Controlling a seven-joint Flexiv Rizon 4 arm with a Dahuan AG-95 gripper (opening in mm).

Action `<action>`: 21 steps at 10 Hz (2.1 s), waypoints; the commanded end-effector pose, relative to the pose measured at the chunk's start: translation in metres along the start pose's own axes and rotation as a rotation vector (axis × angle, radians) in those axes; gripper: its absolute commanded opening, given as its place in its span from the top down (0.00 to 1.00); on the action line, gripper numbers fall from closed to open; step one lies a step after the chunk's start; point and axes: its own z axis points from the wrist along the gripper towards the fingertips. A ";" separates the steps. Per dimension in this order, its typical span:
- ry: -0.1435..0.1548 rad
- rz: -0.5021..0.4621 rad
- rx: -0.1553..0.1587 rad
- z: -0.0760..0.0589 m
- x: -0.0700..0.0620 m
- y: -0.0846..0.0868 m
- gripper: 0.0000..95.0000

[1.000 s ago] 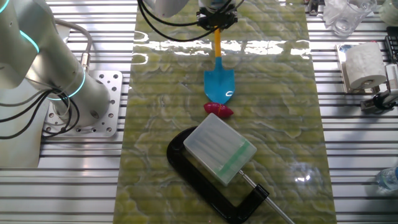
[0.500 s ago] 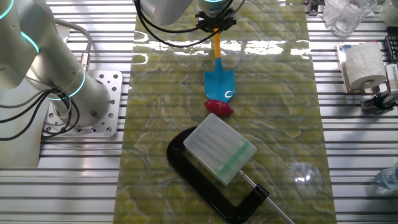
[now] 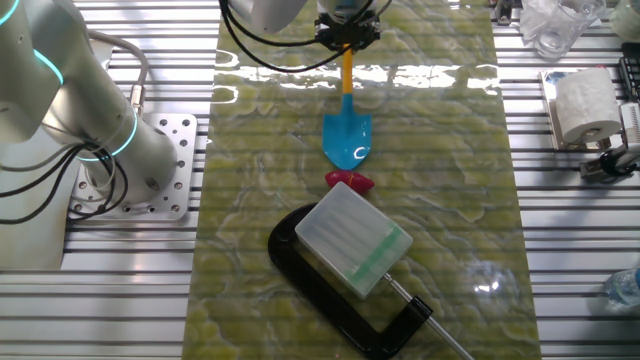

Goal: Use a shovel to scoop up an object

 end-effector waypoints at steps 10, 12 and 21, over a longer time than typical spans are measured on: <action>-0.071 0.002 -0.017 -0.012 -0.015 -0.015 1.00; -0.050 -0.003 -0.016 -0.016 -0.021 -0.018 1.00; -0.062 -0.022 -0.020 -0.023 0.002 -0.015 1.00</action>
